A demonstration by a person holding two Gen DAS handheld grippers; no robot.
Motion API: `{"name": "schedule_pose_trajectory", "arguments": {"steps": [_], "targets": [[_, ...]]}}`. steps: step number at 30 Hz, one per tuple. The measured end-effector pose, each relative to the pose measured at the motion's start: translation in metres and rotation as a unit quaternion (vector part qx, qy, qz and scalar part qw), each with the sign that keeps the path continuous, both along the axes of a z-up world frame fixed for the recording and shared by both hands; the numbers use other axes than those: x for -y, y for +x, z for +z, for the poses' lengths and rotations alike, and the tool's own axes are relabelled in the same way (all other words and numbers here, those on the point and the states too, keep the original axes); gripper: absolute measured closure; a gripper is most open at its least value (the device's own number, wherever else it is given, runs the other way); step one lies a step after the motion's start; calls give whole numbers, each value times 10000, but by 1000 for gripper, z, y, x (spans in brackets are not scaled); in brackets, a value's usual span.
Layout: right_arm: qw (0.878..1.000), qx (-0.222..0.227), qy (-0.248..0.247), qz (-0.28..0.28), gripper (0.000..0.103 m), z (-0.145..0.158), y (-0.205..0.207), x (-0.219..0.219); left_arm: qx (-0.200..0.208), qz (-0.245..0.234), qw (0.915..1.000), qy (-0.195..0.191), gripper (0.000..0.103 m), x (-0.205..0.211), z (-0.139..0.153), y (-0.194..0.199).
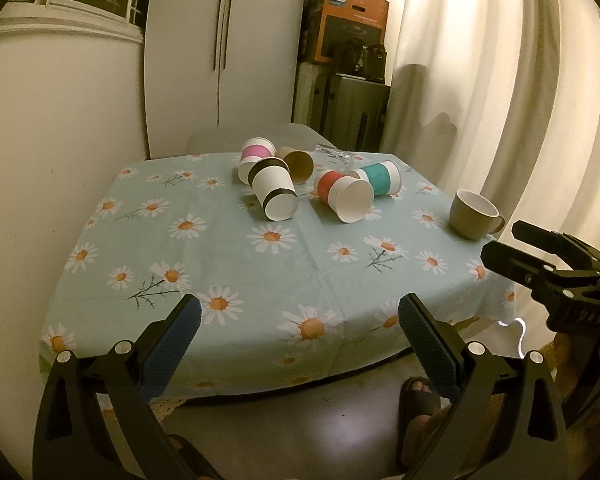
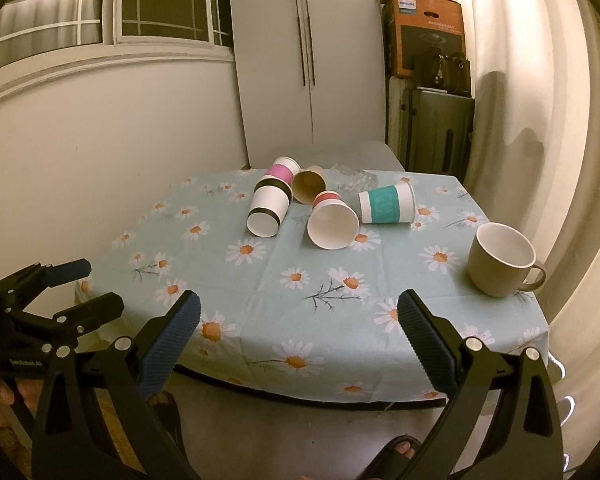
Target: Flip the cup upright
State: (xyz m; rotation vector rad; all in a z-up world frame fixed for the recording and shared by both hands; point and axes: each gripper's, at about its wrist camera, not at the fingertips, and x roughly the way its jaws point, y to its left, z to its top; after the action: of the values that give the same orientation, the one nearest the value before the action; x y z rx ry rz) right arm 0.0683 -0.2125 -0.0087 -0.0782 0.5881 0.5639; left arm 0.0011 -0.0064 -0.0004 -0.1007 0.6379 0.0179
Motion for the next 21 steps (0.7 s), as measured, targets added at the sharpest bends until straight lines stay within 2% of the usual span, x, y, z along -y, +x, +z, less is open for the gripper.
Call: {"name": "schedule_pose_trajectory", "arguments": {"steps": [8, 15, 21], "targets": [[9990, -404, 17, 210, 5, 4, 40, -18, -124, 216, 9996, -118, 7, -21, 2, 22], [9963, -582, -49, 634, 5, 15, 90, -57, -279, 400, 9985, -267, 7, -47, 1, 52], [9818, -1413, 137, 1262, 5, 20, 152, -107, -454, 528, 9974, -180, 7, -63, -3, 84]]}}
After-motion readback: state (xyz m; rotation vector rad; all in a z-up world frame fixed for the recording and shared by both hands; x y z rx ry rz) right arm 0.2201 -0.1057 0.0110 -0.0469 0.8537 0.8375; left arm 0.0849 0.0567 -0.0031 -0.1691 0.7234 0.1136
